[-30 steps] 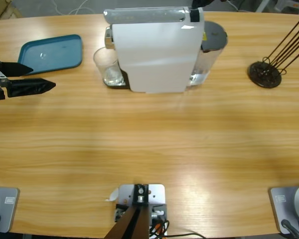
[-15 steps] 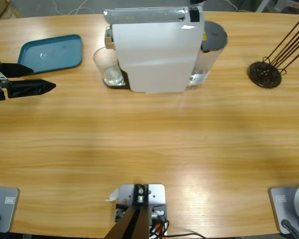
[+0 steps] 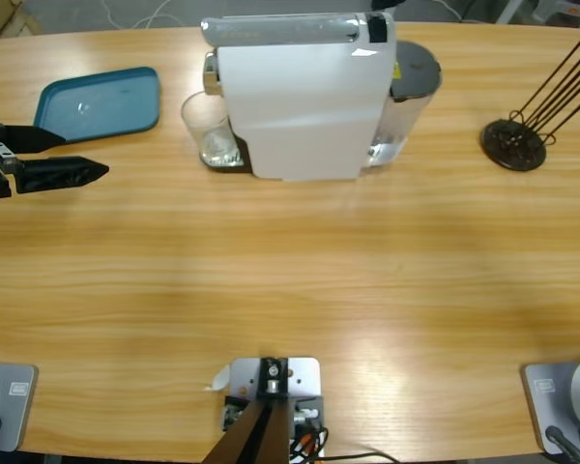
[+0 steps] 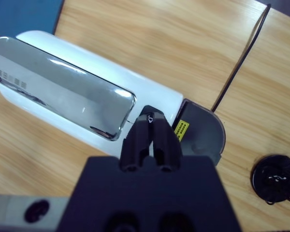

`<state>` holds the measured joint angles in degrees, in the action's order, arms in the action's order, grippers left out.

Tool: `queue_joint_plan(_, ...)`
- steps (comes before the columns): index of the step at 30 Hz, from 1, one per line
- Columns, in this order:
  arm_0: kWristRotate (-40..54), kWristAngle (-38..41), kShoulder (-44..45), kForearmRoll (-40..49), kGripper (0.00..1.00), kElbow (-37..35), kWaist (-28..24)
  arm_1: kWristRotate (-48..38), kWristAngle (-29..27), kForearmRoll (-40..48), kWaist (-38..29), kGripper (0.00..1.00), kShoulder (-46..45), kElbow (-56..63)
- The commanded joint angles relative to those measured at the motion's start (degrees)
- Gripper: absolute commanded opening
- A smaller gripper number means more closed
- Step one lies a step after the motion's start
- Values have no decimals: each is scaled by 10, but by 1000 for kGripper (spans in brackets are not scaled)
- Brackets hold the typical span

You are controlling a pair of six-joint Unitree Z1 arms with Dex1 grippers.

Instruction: Pour coffee

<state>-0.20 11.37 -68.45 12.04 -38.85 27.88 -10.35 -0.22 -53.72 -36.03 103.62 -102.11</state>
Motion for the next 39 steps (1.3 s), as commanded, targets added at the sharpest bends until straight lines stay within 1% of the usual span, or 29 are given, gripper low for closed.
queue_joint_plan(1, -6, -8, -4, 1, 996, 19, 6, 8, -6, 0, 7, 0, 12, 40)
queue_joint_plan(18, -8, -8, 6, 1, 996, 32, 6, 7, -2, -1, 3, 0, 24, 54)
queue_joint_plan(22, -8, -8, 13, 1, 996, 27, 6, 11, 3, -4, 5, 0, -9, 32)
queue_joint_plan(23, -8, -8, 16, 1, 996, 26, 6, 20, 7, -13, 4, 317, -25, 15)
queue_joint_plan(24, -8, -8, 19, 1, 996, 25, 6, 27, 11, -23, 1, 890, -42, -3)
queue_joint_plan(25, -9, -8, 21, 1, 996, 25, 6, 30, 12, -30, -2, 998, -61, -13)
queue_joint_plan(28, -11, -7, 23, 1, 996, 27, 6, 31, 10, -34, -13, 1000, -110, -3)
queue_joint_plan(31, -12, -7, 25, 1, 996, 27, 8, 28, 12, -24, -15, 1000, -131, 34)
queue_joint_plan(33, -13, -7, 26, 1, 996, 26, 8, 25, 12, -16, -15, 1000, -132, 53)
queue_joint_plan(37, -15, -7, 26, 1, 996, 27, 8, 22, 15, -13, -15, 1000, -118, 53)
queue_joint_plan(39, -16, -7, 26, 1, 996, 26, 8, 20, 25, -13, -15, 1000, -114, 55)
